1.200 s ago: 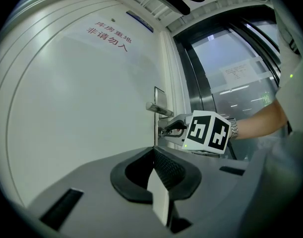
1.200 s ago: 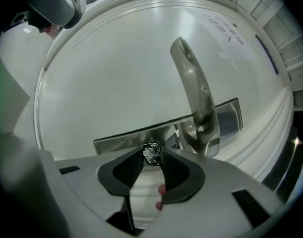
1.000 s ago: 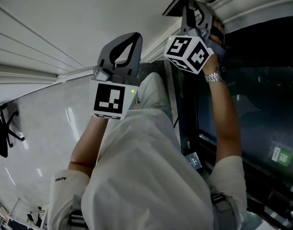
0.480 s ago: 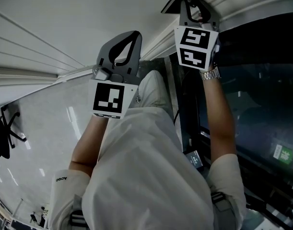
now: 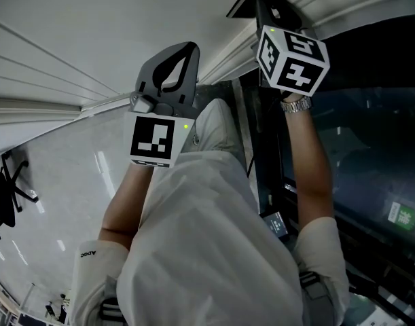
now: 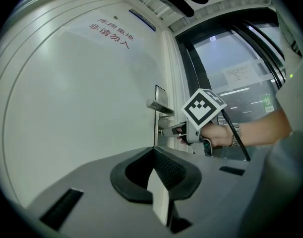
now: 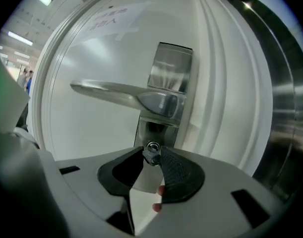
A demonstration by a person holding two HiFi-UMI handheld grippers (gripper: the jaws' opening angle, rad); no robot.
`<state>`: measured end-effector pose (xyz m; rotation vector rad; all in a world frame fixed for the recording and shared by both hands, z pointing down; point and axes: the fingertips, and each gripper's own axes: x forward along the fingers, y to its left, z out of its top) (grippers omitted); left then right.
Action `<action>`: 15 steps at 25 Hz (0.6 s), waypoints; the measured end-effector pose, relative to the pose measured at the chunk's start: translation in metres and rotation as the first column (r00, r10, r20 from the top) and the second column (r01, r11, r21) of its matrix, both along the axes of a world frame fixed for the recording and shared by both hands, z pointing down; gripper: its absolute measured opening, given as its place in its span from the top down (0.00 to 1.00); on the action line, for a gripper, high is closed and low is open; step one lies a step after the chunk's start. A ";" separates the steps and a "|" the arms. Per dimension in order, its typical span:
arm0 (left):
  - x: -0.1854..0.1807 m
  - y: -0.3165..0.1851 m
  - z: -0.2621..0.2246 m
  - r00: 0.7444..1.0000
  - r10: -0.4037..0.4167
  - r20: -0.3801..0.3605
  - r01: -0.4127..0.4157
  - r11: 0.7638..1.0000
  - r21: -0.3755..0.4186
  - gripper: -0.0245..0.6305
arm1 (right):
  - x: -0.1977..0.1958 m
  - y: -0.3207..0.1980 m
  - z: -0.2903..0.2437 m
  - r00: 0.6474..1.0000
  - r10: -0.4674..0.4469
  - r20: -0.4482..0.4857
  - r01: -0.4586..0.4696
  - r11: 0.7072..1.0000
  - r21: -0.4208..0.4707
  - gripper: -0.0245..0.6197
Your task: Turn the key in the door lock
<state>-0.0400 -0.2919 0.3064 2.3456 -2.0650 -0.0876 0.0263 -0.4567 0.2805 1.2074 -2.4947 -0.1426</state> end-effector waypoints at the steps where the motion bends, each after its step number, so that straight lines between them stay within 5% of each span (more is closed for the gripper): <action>1: 0.000 0.000 0.000 1.000 0.000 0.000 0.000 1.000 0.001 0.95 | 0.001 -0.001 0.001 0.998 -0.002 0.058 0.005 0.998 -0.058 0.79; 4: 0.000 0.000 0.000 1.000 -0.001 0.001 0.001 1.000 0.003 0.95 | 0.006 -0.003 0.004 0.960 0.040 0.276 0.035 0.964 -0.263 0.95; 9: -0.002 0.003 0.001 1.000 -0.009 0.001 0.009 1.000 -0.002 0.95 | 0.009 -0.003 0.005 0.904 0.105 0.414 0.054 0.933 -0.355 0.95; 12: -0.001 0.004 0.000 1.000 -0.010 0.003 0.010 1.000 -0.005 0.95 | 0.011 -0.004 0.005 0.731 0.252 0.635 0.191 0.817 -0.544 0.95; 15: -0.001 0.004 -0.001 1.000 -0.008 0.006 0.009 1.000 -0.006 0.95 | 0.011 -0.006 0.006 0.553 0.384 0.739 0.337 0.708 -0.620 0.95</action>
